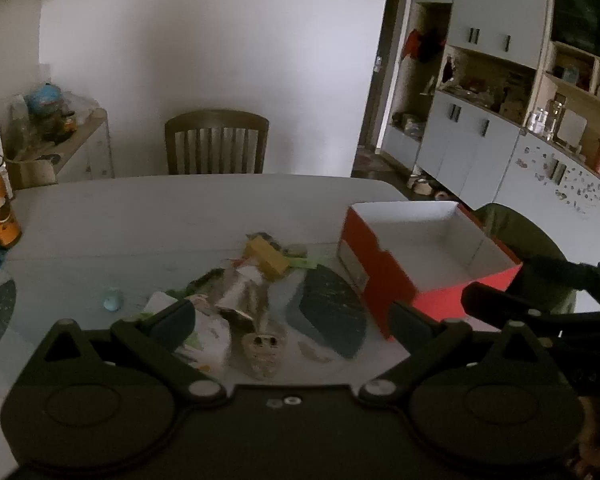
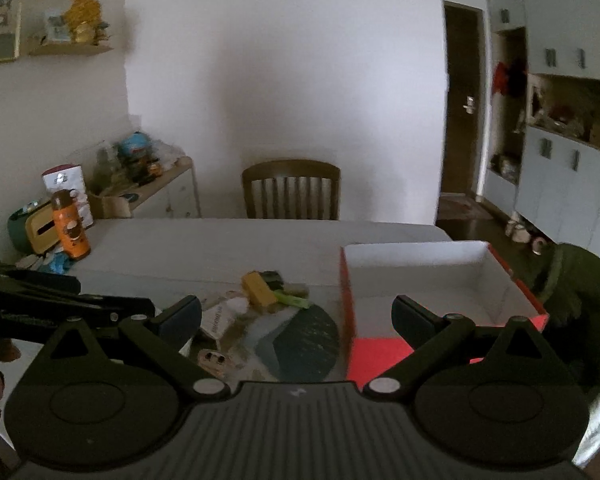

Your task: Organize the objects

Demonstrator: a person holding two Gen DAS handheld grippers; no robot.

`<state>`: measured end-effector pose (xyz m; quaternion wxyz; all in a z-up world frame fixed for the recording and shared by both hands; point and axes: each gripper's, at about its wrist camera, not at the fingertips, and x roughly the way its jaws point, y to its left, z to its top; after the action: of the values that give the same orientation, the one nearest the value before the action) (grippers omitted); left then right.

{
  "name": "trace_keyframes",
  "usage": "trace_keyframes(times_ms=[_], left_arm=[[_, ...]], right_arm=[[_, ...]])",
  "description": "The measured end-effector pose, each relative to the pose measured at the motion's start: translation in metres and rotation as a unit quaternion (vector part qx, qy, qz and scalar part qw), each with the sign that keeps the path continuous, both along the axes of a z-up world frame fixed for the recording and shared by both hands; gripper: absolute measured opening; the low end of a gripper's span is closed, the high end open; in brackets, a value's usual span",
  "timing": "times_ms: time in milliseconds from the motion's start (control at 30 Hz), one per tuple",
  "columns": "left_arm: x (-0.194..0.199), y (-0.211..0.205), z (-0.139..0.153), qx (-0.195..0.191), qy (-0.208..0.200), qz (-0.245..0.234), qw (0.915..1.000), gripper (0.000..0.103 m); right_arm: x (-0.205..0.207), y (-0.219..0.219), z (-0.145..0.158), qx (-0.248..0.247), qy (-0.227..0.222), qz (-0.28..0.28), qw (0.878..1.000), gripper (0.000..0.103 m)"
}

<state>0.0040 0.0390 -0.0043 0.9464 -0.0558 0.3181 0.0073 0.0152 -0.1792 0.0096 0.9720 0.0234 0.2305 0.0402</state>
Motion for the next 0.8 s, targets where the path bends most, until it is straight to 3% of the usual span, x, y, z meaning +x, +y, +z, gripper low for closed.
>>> trace_keyframes(times_ms=[267, 500, 800], left_arm=[[0.024, 0.038, -0.012, -0.033, 0.009, -0.019, 0.9992, 0.102], [0.045, 0.074, -0.038, -0.042, 0.017, -0.003, 0.999, 0.102], [0.082, 0.118, -0.089, -0.033, 0.081, -0.001, 0.9962, 0.102]], right_arm=[[0.029, 0.03, 0.003, -0.02, 0.001, 0.028, 0.999, 0.102], [0.066, 0.048, -0.014, -0.015, 0.048, 0.035, 0.998, 0.102], [0.112, 0.065, -0.056, -0.021, 0.123, 0.076, 0.989, 0.102]])
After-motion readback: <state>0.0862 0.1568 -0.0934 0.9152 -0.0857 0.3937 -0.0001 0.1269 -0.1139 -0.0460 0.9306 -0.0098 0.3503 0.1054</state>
